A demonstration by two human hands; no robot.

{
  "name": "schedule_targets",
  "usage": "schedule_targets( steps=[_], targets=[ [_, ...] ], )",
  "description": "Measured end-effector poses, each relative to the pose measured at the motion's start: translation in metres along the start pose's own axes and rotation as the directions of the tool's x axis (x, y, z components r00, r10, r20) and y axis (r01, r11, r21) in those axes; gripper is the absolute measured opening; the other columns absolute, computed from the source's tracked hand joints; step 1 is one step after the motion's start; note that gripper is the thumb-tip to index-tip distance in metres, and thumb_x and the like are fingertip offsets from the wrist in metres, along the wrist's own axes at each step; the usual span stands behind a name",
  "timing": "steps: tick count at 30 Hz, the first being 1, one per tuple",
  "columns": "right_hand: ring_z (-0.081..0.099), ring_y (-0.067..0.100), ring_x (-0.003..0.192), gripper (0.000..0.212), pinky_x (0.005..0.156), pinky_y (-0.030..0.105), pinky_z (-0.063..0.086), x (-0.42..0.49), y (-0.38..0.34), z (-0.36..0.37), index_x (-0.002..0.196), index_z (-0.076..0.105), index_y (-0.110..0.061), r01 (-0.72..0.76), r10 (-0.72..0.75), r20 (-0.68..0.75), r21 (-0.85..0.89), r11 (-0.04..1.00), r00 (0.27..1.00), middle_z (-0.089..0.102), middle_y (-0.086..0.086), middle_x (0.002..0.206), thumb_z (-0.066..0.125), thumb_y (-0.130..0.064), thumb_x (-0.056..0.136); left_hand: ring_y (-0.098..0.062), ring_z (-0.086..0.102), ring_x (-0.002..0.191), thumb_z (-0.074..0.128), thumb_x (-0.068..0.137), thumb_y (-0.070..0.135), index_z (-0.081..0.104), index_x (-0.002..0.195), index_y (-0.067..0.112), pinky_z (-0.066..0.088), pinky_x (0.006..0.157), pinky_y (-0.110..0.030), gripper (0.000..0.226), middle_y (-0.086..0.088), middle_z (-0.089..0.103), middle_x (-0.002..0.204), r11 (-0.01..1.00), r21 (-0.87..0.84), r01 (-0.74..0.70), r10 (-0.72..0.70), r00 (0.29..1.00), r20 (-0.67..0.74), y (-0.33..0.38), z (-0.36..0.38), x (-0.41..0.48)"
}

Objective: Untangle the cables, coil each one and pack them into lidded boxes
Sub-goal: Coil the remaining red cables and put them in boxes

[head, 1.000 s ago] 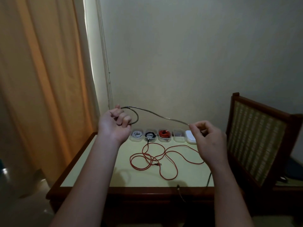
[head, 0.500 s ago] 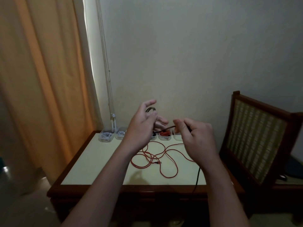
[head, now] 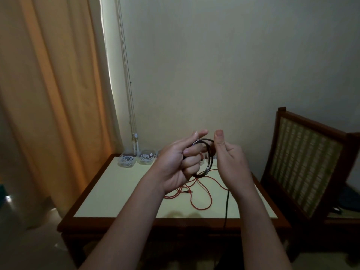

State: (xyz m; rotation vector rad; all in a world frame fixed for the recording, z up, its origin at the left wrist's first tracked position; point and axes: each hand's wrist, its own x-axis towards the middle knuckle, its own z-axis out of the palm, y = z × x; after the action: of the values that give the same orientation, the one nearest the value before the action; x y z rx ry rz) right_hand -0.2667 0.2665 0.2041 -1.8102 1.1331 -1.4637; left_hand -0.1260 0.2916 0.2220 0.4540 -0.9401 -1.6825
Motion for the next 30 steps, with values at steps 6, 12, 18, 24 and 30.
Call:
schedule_targets(
  steps=[6, 12, 18, 24, 30],
  targets=[
    [0.033, 0.008, 0.053, 0.054, 0.047, 0.024, 0.024, -0.006, -0.007, 0.002, 0.064, 0.046, -0.019, -0.007, 0.003, 0.075, 0.051, 0.999, 0.997, 0.036, -0.004, 0.058, 0.037, -0.052, 0.106, -0.005, 0.009, 0.041, 0.043, 0.100, 0.027, 0.057, 0.114, 0.015, 0.010, 0.036, -0.018, 0.023, 0.008, 0.019, 0.053, 0.987, -0.143, 0.070, -0.059, 0.995, 0.075, 0.003, -0.007, 0.000],
    [0.031, 0.007, 0.055, 0.049, 0.049, 0.025, 0.024, -0.012, -0.011, 0.009, 0.067, 0.040, -0.020, 0.024, -0.028, 0.076, 0.042, 0.999, 0.997, 0.032, -0.001, 0.063, 0.039, -0.053, 0.104, -0.004, 0.014, 0.038, 0.046, 0.098, 0.026, 0.061, 0.108, 0.015, 0.009, 0.036, -0.017, 0.020, 0.009, 0.025, 0.049, 0.998, -0.053, -0.022, 0.016, 0.993, -0.117, 0.003, -0.006, 0.002],
    [0.032, 0.005, 0.054, 0.051, 0.049, 0.024, 0.027, -0.012, -0.010, 0.011, 0.073, 0.049, -0.008, 0.070, -0.070, 0.004, 0.025, 0.997, 0.998, 0.034, -0.003, 0.061, 0.038, -0.046, 0.107, -0.002, 0.018, 0.039, 0.043, 0.104, 0.029, 0.059, 0.112, 0.014, 0.009, 0.037, -0.017, 0.023, 0.008, 0.023, 0.056, 0.997, 0.017, -0.071, 0.072, 0.992, -0.106, 0.000, 0.003, 0.000],
    [0.030, 0.007, 0.055, 0.049, 0.048, 0.024, 0.024, -0.013, -0.013, 0.013, 0.069, 0.038, -0.014, 0.049, -0.049, -0.004, 0.065, 0.997, 0.999, 0.032, -0.001, 0.062, 0.041, -0.046, 0.106, -0.001, 0.016, 0.039, 0.041, 0.106, 0.021, 0.061, 0.107, 0.013, 0.009, 0.033, -0.016, 0.022, 0.008, 0.022, 0.055, 0.989, 0.083, -0.125, 0.136, 0.981, -0.141, -0.002, 0.007, -0.001],
    [0.038, 0.003, 0.052, 0.050, 0.048, 0.016, 0.028, -0.013, -0.003, 0.007, 0.075, 0.058, -0.012, 0.026, -0.024, -0.019, 0.063, 0.998, 1.000, 0.046, -0.009, 0.056, 0.042, -0.048, 0.105, -0.002, 0.014, 0.036, 0.042, 0.104, 0.022, 0.061, 0.104, 0.014, 0.009, 0.031, -0.016, 0.021, 0.010, 0.022, 0.051, 0.982, -0.065, -0.177, 0.158, 0.960, -0.230, 0.012, -0.005, -0.002]
  ],
)
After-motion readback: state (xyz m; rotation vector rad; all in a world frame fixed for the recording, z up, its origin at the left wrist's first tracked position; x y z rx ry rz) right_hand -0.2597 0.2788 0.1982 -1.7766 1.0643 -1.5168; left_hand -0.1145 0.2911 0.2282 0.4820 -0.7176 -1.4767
